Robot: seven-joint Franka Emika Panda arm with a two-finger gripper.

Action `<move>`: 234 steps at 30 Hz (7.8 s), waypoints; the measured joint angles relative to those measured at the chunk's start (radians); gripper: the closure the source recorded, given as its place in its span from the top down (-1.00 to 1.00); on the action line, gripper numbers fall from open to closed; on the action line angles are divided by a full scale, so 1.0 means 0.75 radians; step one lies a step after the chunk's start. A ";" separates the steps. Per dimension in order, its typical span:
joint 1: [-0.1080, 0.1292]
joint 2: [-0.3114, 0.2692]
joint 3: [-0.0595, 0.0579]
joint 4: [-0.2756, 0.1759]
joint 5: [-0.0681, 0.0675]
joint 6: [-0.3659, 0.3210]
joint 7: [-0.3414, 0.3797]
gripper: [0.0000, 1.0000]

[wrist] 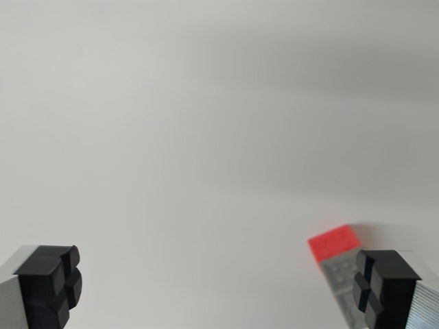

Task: Destack cube

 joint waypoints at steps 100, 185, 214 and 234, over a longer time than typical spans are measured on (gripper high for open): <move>-0.277 0.062 -0.202 -0.847 0.115 0.948 -1.248 1.00; -0.276 -0.064 -0.212 -0.852 0.073 0.841 -1.223 -1.00; -0.279 -0.335 -0.215 -0.825 0.008 0.557 -1.170 -1.00; -0.231 -0.315 -0.158 -0.855 0.008 0.590 -1.110 -1.00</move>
